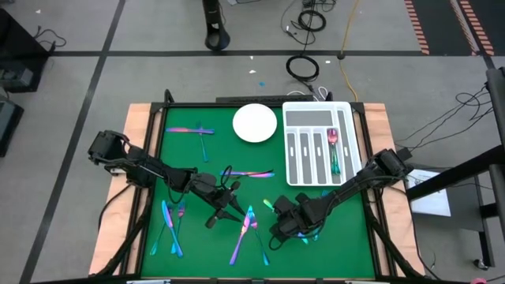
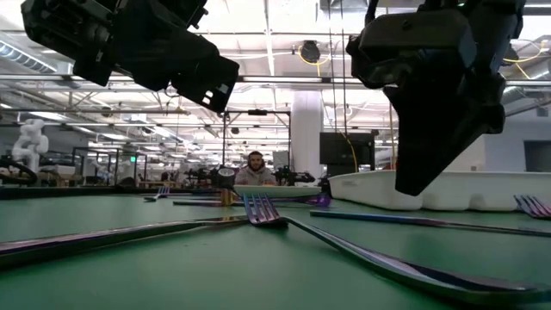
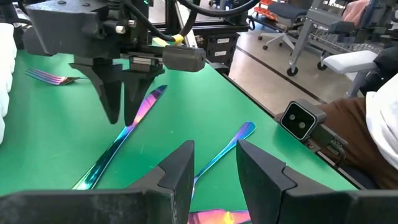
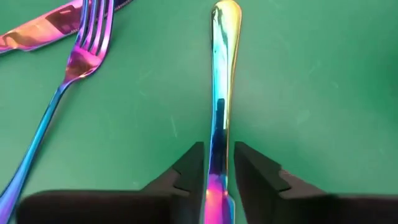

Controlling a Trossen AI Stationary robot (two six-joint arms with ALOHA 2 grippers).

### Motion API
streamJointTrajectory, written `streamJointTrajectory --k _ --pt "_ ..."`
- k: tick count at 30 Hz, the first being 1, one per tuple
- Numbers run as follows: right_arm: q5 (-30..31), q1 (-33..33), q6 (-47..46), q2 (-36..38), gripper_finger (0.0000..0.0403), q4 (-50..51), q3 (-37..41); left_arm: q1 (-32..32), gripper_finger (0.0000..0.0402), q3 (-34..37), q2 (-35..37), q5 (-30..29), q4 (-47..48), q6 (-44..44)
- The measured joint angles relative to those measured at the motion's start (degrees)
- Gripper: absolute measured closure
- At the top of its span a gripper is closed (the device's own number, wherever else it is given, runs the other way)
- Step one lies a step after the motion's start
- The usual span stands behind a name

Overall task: Sort silverware
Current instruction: Put the iridescent knife into the white silverware tray

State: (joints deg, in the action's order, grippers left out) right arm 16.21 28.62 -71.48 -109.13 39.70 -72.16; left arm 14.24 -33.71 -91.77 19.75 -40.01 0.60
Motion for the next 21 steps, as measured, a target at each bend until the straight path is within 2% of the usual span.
streamJointTrajectory --k 4,7,16,21 --pt "-0.16 -0.76 0.95 -0.17 0.0278 -0.83 0.56 0.00 0.0281 0.00 0.00 0.00 0.00 0.00" --pt "-0.22 -0.90 1.08 -0.21 0.0261 -0.42 1.03 0.00 0.0281 0.00 0.00 0.00 0.00 -0.07" --pt "-1.35 0.03 1.27 -0.24 0.0266 -4.79 4.25 0.00 0.0281 0.00 0.00 0.00 0.00 -0.08" --pt "-3.35 0.13 1.70 -3.21 0.0268 -5.46 4.38 -0.02 0.0281 -0.02 0.00 0.00 0.03 -0.02"
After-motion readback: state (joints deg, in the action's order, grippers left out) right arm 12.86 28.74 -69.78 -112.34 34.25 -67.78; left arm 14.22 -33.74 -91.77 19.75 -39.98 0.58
